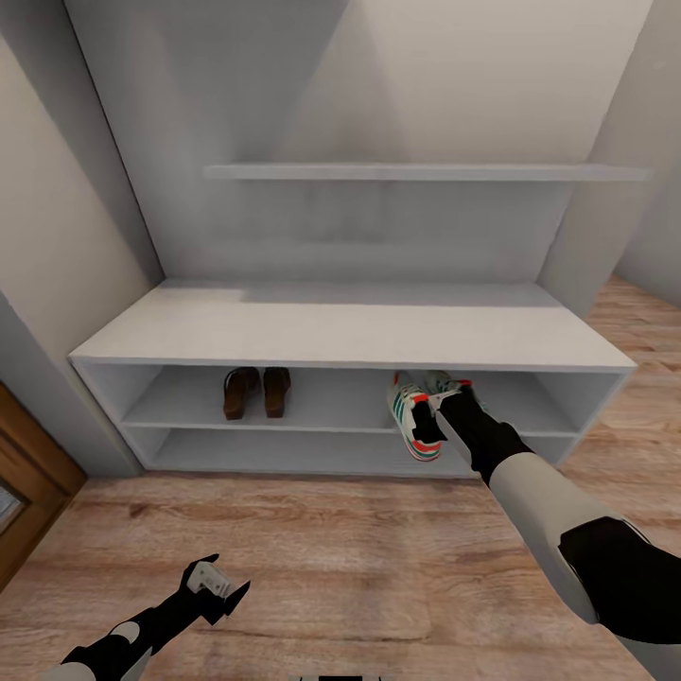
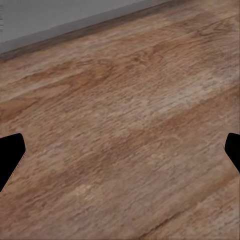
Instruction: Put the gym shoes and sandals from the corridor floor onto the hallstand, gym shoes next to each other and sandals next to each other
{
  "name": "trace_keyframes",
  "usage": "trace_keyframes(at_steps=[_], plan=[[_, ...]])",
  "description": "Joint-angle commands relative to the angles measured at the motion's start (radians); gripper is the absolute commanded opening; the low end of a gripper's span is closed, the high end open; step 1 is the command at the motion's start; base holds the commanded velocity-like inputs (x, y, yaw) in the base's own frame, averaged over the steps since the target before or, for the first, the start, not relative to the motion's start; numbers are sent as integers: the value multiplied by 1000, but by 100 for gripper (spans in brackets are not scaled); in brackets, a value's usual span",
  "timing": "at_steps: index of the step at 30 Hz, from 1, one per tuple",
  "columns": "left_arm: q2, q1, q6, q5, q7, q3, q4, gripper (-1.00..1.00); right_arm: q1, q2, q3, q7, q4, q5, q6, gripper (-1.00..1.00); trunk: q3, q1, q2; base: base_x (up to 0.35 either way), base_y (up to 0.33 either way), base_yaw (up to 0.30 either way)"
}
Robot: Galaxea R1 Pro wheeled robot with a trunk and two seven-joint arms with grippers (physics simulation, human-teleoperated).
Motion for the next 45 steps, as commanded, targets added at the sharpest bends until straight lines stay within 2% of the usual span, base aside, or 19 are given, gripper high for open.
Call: trace_keyframes(at_steps=[1, 22, 30, 45], plan=[[0, 0, 0, 0, 0, 0, 0, 100, 0, 0, 0, -1, 0, -1, 0, -100, 0, 0, 0, 77, 8, 0], [0, 0, 0, 0, 0, 0, -1, 100, 1, -2, -4, -6, 0, 0, -3, -100, 0, 0, 0, 11, 1, 0], [0, 0, 0, 0, 0, 0, -1, 100, 1, -17, -23, -7, 1, 0, -3, -100, 0, 0, 0, 0, 0, 0], [0, 0, 0, 0, 0, 0, -1, 100, 2, -20, -25, -8, 3, 0, -3, -100, 0, 0, 0, 50, 0, 0]])
